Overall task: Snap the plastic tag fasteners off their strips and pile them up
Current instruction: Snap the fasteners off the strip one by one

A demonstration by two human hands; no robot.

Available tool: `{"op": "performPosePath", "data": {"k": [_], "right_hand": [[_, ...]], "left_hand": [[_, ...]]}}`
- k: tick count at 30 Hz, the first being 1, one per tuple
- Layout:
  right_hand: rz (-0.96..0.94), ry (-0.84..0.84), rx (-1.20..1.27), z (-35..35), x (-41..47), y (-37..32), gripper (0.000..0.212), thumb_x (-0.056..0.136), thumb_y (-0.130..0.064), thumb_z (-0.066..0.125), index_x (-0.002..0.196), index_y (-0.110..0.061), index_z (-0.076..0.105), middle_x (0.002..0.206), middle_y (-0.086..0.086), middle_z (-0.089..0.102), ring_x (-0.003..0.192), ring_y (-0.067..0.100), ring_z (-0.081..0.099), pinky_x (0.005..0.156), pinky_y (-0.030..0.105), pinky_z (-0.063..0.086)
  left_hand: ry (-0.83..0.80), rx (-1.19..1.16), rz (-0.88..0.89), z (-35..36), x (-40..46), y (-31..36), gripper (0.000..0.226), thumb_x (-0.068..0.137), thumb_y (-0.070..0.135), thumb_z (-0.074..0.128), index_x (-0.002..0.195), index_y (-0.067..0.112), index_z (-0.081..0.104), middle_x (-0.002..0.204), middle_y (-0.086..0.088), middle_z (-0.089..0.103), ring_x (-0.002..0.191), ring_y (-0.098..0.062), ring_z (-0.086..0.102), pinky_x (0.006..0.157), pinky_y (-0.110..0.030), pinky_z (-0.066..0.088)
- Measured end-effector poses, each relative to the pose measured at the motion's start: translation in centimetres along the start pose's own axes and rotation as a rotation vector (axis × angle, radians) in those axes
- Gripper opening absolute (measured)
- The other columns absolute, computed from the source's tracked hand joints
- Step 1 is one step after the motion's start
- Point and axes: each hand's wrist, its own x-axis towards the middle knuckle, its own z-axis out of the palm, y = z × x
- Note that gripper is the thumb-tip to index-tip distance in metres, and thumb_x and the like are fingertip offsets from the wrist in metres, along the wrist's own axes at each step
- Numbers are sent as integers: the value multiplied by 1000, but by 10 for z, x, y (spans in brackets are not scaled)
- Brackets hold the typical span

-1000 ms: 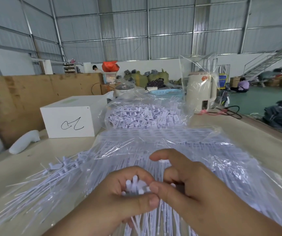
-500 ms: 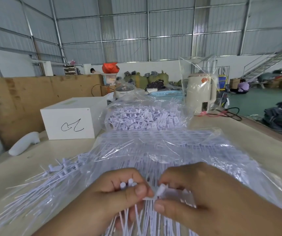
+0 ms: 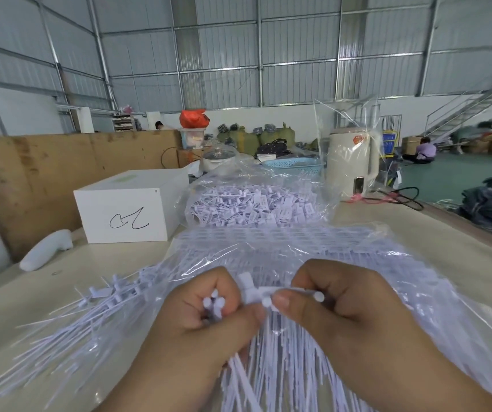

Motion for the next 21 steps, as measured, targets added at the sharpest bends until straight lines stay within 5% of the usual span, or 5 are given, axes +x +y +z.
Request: {"op": "performPosePath", "data": {"k": [6,11,17,21], "right_hand": [[75,139,103,19,-4,-8,21,75,-40,66,67,-23,57,40,-7,36,38,8,36,42,15,31],[41,274,247,-3,3,-3,37,79,-45,63,64,-14,53,41,-8,33,34,4,27,37,13,25],[-9,-233,246,0,1,8,32,70,-49,67,72,-17,63,50,-10,38,47,5,32,47,12,27],[50,-333,349,-6,4,12,20,72,-41,71,88,-32,62,50,-10,38,48,6,32,47,13,26]], "left_hand": [[245,180,41,13,-6,1,41,41,48,68,48,18,41,45,-3,41,45,-17,37,41,-14,29],[242,-11,-130,-7,5,-6,39,41,38,74,46,14,43,42,-8,37,37,-17,31,47,-28,34],[-223,115,-204,-17,7,-9,34,58,50,72,54,20,56,47,4,48,41,-8,45,41,-16,37],[-245,54,-256,-9,5,-7,33,56,51,71,56,21,60,51,4,45,43,-9,45,41,-14,37]]}}
